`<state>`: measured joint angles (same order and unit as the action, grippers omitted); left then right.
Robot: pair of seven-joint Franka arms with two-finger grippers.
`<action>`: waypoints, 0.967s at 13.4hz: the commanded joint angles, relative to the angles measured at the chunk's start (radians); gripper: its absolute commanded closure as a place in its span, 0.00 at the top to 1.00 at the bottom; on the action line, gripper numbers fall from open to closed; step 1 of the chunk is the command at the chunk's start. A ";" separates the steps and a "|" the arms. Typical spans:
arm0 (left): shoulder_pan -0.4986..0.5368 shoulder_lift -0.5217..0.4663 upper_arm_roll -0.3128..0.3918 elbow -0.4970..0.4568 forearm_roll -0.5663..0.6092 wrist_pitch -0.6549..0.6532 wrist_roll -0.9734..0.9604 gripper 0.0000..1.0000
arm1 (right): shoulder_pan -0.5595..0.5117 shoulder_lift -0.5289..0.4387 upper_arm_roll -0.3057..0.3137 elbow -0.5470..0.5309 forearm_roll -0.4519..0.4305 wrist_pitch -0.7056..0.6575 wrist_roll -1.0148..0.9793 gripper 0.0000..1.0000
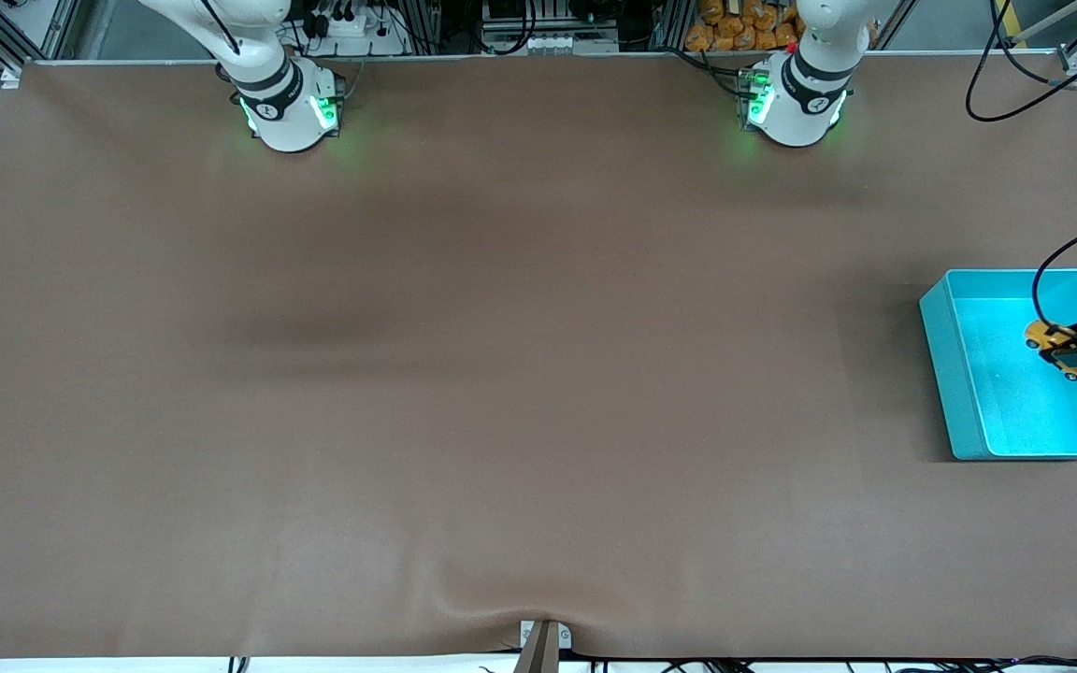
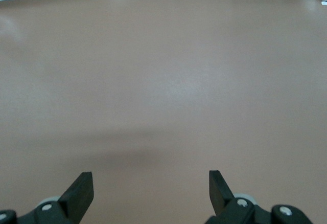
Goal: Wind and store yellow beetle car
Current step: 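Lift the car with the left gripper and lower it into the bin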
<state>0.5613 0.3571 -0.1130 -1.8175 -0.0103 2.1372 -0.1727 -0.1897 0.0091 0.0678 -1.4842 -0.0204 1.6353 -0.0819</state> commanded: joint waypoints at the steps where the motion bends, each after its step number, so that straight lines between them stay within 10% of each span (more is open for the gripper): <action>1: 0.025 0.078 -0.011 0.081 -0.019 -0.014 0.230 0.00 | 0.004 -0.020 -0.002 -0.014 -0.009 -0.003 0.019 1.00; 6: 0.043 0.163 -0.008 0.093 0.015 0.094 0.566 0.00 | 0.001 -0.020 -0.002 0.001 -0.009 -0.003 0.019 1.00; 13: 0.035 0.230 -0.007 0.072 0.148 0.148 0.523 0.00 | 0.004 -0.020 -0.002 0.001 -0.009 -0.005 0.019 1.00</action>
<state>0.5954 0.5784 -0.1132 -1.7488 0.1078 2.2783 0.3767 -0.1897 0.0063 0.0673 -1.4776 -0.0204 1.6354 -0.0815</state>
